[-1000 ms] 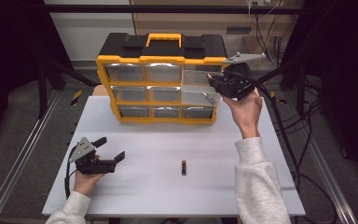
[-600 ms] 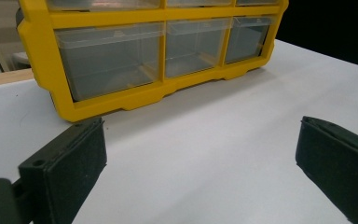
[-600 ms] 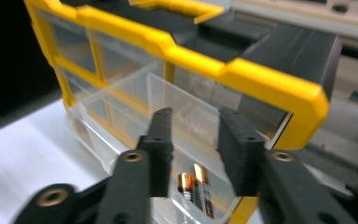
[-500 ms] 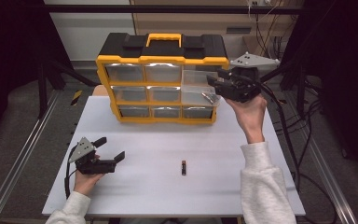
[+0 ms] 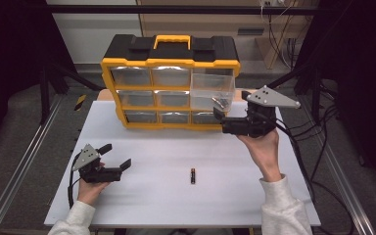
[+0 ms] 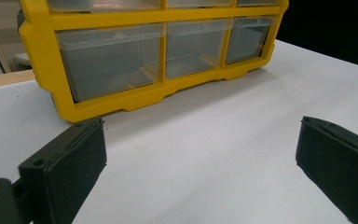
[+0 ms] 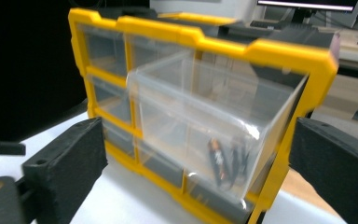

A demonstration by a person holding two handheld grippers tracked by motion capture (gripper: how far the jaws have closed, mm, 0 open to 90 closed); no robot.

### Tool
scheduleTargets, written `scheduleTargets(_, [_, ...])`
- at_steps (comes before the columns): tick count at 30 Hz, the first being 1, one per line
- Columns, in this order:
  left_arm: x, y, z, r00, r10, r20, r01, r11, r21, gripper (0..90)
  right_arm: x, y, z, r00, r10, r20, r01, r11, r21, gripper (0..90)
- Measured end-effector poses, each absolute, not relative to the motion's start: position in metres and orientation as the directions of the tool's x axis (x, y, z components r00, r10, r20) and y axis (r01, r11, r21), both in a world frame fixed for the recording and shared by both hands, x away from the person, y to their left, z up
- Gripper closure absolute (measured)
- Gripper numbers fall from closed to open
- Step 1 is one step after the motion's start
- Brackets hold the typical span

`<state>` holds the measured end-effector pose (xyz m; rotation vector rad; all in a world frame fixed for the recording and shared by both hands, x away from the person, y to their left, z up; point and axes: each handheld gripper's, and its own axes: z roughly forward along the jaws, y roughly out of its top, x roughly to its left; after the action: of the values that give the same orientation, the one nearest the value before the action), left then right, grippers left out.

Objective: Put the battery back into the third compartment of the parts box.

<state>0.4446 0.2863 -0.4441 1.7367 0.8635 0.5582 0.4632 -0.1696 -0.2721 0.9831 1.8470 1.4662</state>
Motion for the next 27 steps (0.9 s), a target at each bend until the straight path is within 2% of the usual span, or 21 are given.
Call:
scheduleTargets(22, [0.444, 0.287, -0.443, 0.628, 0.777, -0.047, 0.277, -0.167, 0.946, 1.3, 0.444, -0.158, -0.381, -0.578, 0.808, 0.118, 0.342, 0.108, 0.933, 1.8])
scheduleTargets(27, [0.445, 0.286, -0.443, 0.628, 0.777, -0.047, 0.277, -0.167, 0.946, 1.3, 0.442, -0.15, -0.397, -0.582, 0.806, 0.106, 0.374, 0.149, 0.915, 1.4])
